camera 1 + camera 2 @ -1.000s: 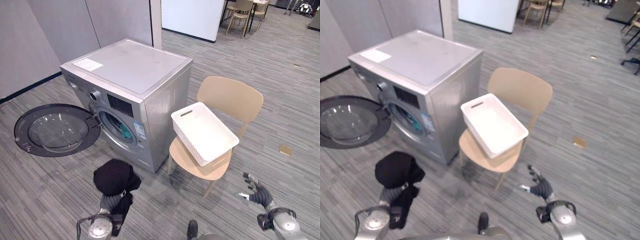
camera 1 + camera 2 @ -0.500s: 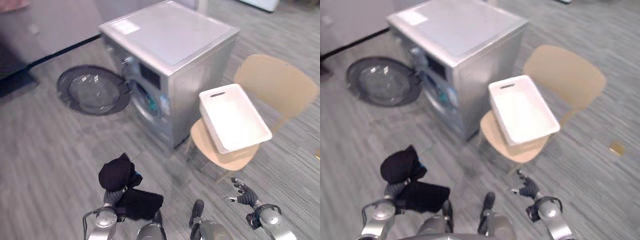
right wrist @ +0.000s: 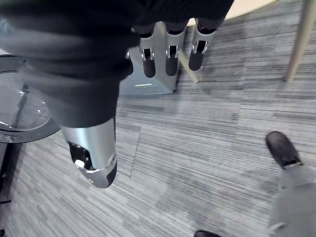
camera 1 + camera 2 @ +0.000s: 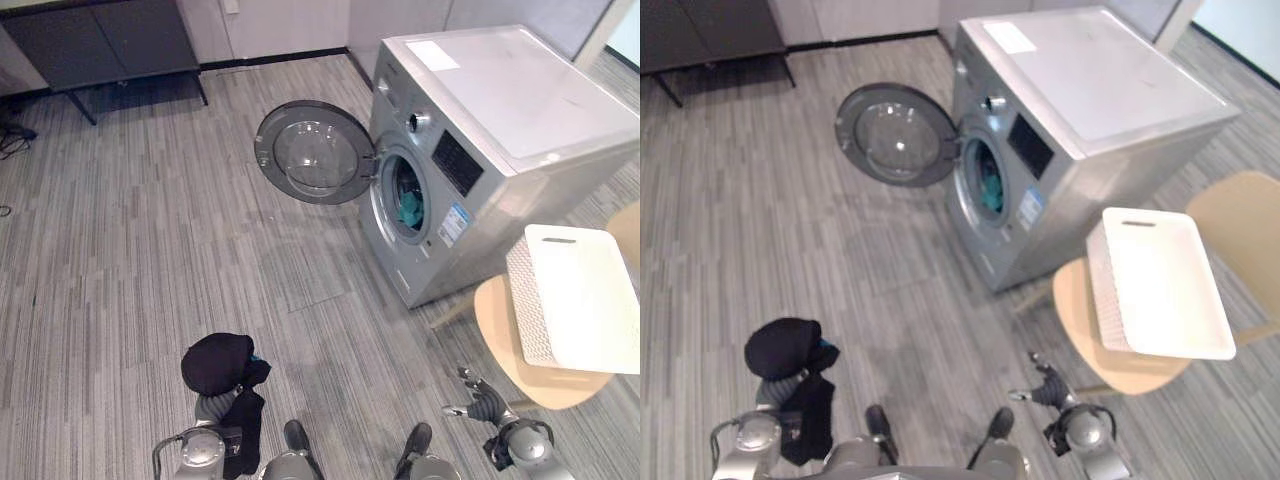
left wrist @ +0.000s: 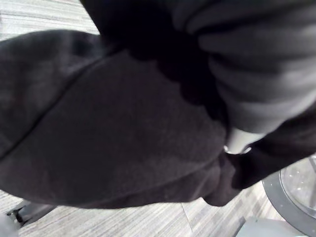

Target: Grab the laundry basket,head to the washer,open it,put in the laundry and shut it.

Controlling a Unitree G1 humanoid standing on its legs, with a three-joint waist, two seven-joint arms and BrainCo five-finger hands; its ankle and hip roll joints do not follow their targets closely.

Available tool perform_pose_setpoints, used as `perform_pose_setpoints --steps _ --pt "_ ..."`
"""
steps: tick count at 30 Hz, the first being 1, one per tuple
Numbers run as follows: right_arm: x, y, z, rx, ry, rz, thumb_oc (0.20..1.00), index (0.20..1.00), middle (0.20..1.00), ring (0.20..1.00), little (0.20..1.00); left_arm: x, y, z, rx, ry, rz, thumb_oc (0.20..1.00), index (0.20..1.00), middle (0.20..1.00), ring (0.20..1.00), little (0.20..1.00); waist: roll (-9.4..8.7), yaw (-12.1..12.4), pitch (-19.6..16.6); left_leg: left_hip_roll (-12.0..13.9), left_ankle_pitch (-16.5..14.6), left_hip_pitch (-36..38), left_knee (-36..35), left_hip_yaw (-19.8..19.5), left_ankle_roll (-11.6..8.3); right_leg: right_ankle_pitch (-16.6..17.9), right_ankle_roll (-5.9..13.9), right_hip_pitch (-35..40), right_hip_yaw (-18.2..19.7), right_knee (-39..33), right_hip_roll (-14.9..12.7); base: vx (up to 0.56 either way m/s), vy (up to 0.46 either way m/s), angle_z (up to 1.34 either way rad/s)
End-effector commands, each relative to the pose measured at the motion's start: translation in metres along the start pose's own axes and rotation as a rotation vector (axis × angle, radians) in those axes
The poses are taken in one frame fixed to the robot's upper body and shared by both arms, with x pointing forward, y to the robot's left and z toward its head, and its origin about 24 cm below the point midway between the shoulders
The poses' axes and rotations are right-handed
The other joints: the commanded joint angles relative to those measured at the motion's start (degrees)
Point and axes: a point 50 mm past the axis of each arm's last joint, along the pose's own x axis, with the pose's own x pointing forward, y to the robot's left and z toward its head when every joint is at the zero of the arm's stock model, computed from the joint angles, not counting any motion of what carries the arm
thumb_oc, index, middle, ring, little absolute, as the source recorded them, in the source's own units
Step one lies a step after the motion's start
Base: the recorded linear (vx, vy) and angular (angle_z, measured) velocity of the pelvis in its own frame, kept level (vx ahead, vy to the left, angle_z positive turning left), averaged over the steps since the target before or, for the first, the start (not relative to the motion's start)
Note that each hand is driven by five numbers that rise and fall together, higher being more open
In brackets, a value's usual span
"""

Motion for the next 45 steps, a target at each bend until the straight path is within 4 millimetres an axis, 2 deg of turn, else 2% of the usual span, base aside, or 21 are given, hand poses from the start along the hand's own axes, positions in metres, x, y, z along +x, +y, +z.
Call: perform_pose_setpoints --steps 1,3,5,7,8,9,10,12,14,17,18,20,24,29,30,34,38,40,41,42,45 --pt "0.010 -0.010 0.038 -0.035 -0.154 -0.028 1.000 1.000 1.000 1.000 1.000 0.009 0.007 0.046 0.026 -0.190 0.018 0.200 0.200 0.200 0.200 0.200 0.93 -0.89 3.40 0.47 -0.08 1.56 -3.76 -5.41 -1.16 -9.16 1.76 3.70 10.42 13.20 3.18 0.25 0.271 0.11" --pt "0.012 -0.009 0.039 -0.037 -0.158 -0.020 1.000 1.000 1.000 1.000 1.000 0.009 0.002 0.047 0.023 -0.195 0.001 0.200 0.200 0.200 0.200 0.200 2.26 -2.49 4.59 -1.14 -0.77 4.53 -5.78 -6.57 -0.56 -12.45 0.98 -1.52 15.38 15.54 8.77 0.21 0.201 0.18" --pt "0.012 -0.009 0.039 -0.035 -0.156 -0.014 1.000 1.000 1.000 1.000 1.000 0.009 0.000 0.046 0.020 -0.191 -0.007 0.200 0.200 0.200 0.200 0.200 2.82 -2.88 5.21 -1.70 -1.16 5.91 -6.48 -6.88 -0.41 -13.21 0.49 -3.44 15.84 15.19 10.38 0.17 0.084 0.07" --pt "0.012 -0.007 0.032 -0.026 -0.123 -0.005 1.000 1.000 1.000 1.000 1.000 0.009 -0.009 0.041 0.018 -0.168 -0.037 0.200 0.200 0.200 0.200 0.200 3.20 -4.47 5.66 -3.39 -2.31 8.59 -7.53 -9.17 -0.12 -12.06 0.47 -6.86 17.58 8.46 14.25 0.32 -0.018 0.33" --pt "0.012 -0.007 0.029 -0.020 -0.110 -0.005 1.000 1.000 1.000 1.000 1.000 0.009 -0.012 0.041 0.019 -0.164 -0.049 0.200 0.200 0.200 0.200 0.200 2.90 -5.11 5.72 -3.98 -1.82 8.49 -7.42 -9.59 0.08 -9.64 0.35 -7.74 18.17 4.60 15.22 0.29 -0.056 0.36" --pt "0.012 -0.006 0.028 -0.020 -0.108 -0.005 1.000 1.000 1.000 1.000 1.000 0.009 -0.012 0.040 0.020 -0.163 -0.050 0.200 0.200 0.200 0.200 0.200 3.31 -5.16 5.58 -3.87 -2.87 9.25 -7.73 -10.42 -0.15 -10.85 0.96 -7.18 18.47 4.86 15.44 0.11 -0.087 0.43" --pt "0.011 -0.007 0.025 -0.023 -0.096 -0.002 1.000 1.000 1.000 1.000 1.000 0.009 -0.015 0.040 0.021 -0.162 -0.059 0.200 0.200 0.200 0.200 0.200 2.88 -5.59 5.62 -4.51 -2.41 8.88 -7.18 -10.62 0.11 -8.52 0.80 -7.89 18.96 1.98 15.81 0.19 -0.071 0.67" --pt "0.009 -0.006 0.016 -0.029 -0.062 0.000 1.000 1.000 1.000 1.000 1.000 0.006 -0.021 0.036 0.033 -0.155 -0.090 0.200 0.200 0.200 0.200 0.200 2.80 -6.42 5.21 -5.84 -4.01 9.61 -5.74 -13.29 0.32 -7.58 1.09 -7.34 21.34 -0.54 16.49 0.25 -0.150 0.84" --pt "0.004 -0.010 0.000 -0.021 -0.004 -0.012 1.000 1.000 1.000 1.000 1.000 0.004 -0.031 0.027 0.059 -0.128 -0.134 0.200 0.200 0.200 0.200 0.200 2.79 -7.33 3.90 -6.53 -6.81 9.67 -1.46 -15.28 0.29 -7.40 0.07 -4.25 24.14 -1.81 17.40 0.34 -0.199 1.08" --pt "0.000 -0.020 -0.009 -0.035 0.029 -0.039 1.000 1.000 1.000 1.000 1.000 -0.001 -0.042 0.016 0.059 -0.085 -0.171 0.200 0.200 0.200 0.200 0.200 3.00 -7.87 1.93 -4.44 -8.67 9.86 4.59 -15.00 -2.02 -8.29 -0.98 0.65 22.52 -4.97 17.68 0.39 -0.251 0.55" --pt "0.001 -0.022 -0.006 -0.054 0.022 -0.031 1.000 1.000 1.000 1.000 1.000 -0.001 -0.044 0.020 0.055 -0.101 -0.177 0.200 0.200 0.200 0.200 0.200 2.52 -6.98 1.97 -4.10 -7.26 7.68 4.80 -17.84 -2.67 -9.01 -1.54 1.53 22.72 -5.79 17.90 0.07 -0.091 -0.09" --pt "0.001 -0.023 -0.005 -0.060 0.019 -0.032 1.000 1.000 1.000 1.000 1.000 0.000 -0.043 0.022 0.059 -0.109 -0.177 0.200 0.200 0.200 0.200 0.200 2.20 -6.65 2.03 -4.41 -6.72 6.03 4.13 -19.72 -2.75 -9.24 -1.80 1.61 22.52 -6.06 17.87 0.02 -0.038 -0.54" --pt "0.001 -0.015 -0.012 -0.021 0.047 -0.018 1.000 1.000 1.000 1.000 1.000 -0.002 -0.038 0.014 0.029 -0.077 -0.159 0.200 0.200 0.200 0.200 0.200 2.64 -7.04 0.18 -4.97 -5.52 9.38 -1.99 -18.24 -2.08 -9.18 -1.64 1.98 22.85 -6.08 18.61 0.04 0.055 -0.64" --pt "0.003 -0.016 -0.005 -0.017 0.022 -0.030 1.000 1.000 1.000 1.000 1.000 0.000 -0.034 0.021 0.059 -0.107 -0.151 0.200 0.200 0.200 0.200 0.200 2.47 -7.25 -0.09 -5.71 -5.16 11.46 -4.23 -18.17 -1.22 -8.77 -1.27 1.99 23.82 -5.07 18.68 -0.02 0.057 0.05" --pt "-0.011 -0.014 -0.049 0.232 0.201 -0.161 1.000 1.000 1.000 1.000 1.000 0.007 -0.014 0.039 0.017 -0.161 -0.089 0.200 0.200 0.200 0.200 0.200 2.43 -4.80 3.66 -2.68 -0.97 1.25 -2.16 -17.50 -1.40 -13.94 -0.99 1.65 20.97 -0.38 16.28 0.01 -0.013 0.04" --pt "-0.011 -0.015 -0.048 0.201 0.197 -0.149 1.000 1.000 1.000 1.000 1.000 0.005 -0.016 0.030 0.057 -0.125 -0.118 0.200 0.200 0.200 0.200 0.200 2.28 -5.30 1.97 -1.82 -0.18 3.95 -3.51 -16.67 -1.86 -15.05 -1.92 4.18 20.78 -2.12 17.02 0.06 -0.086 0.10" --pt "-0.012 -0.011 -0.051 0.222 0.213 -0.139 1.000 1.000 1.000 1.000 1.000 0.005 -0.014 0.031 0.052 -0.124 -0.108 0.200 0.200 0.200 0.200 0.200 0.99 -6.25 2.34 -0.49 -2.17 2.94 2.96 -16.42 -2.95 -15.71 -2.89 5.47 20.62 -2.62 17.44 0.02 -0.142 0.04" --pt "-0.016 -0.013 -0.056 0.220 0.229 -0.151 1.000 1.000 1.000 1.000 1.000 0.006 -0.015 0.035 0.041 -0.136 -0.110 0.200 0.200 0.200 0.200 0.200 -0.36 -6.45 3.13 1.50 -3.69 -1.04 14.11 -16.31 -3.56 -16.56 -4.35 7.51 20.41 -2.96 17.52 0.07 -0.190 0.32" --pt "-0.017 -0.013 -0.058 0.222 0.238 -0.153 1.000 1.000 1.000 1.000 1.000 0.007 -0.018 0.036 0.037 -0.142 -0.114 0.200 0.200 0.200 0.200 0.200 -0.59 -6.36 3.32 2.09 -3.25 -2.27 15.84 -16.40 -3.56 -17.05 -4.73 8.36 20.21 -3.07 17.61 0.18 -0.117 0.24" --pt "-0.018 -0.013 -0.060 0.220 0.248 -0.153 1.000 1.000 1.000 1.000 1.000 0.007 -0.019 0.036 0.036 -0.139 -0.120 0.200 0.200 0.200 0.200 0.200 -0.56 -6.39 3.13 2.51 -4.21 -2.70 15.92 -16.40 -3.83 -18.09 -4.52 9.34 20.19 -3.22 17.72 0.08 -0.046 0.09" --pt "-0.018 -0.013 -0.061 0.211 0.253 -0.150 1.000 1.000 1.000 1.000 1.000 0.006 -0.021 0.034 0.047 -0.132 -0.125 0.200 0.200 0.200 0.200 0.200 -0.55 -6.07 3.09 3.09 -2.12 -4.50 12.55 -14.84 -3.02 -18.11 -4.58 9.87 19.68 -3.29 17.77 0.13 0.001 0.07"
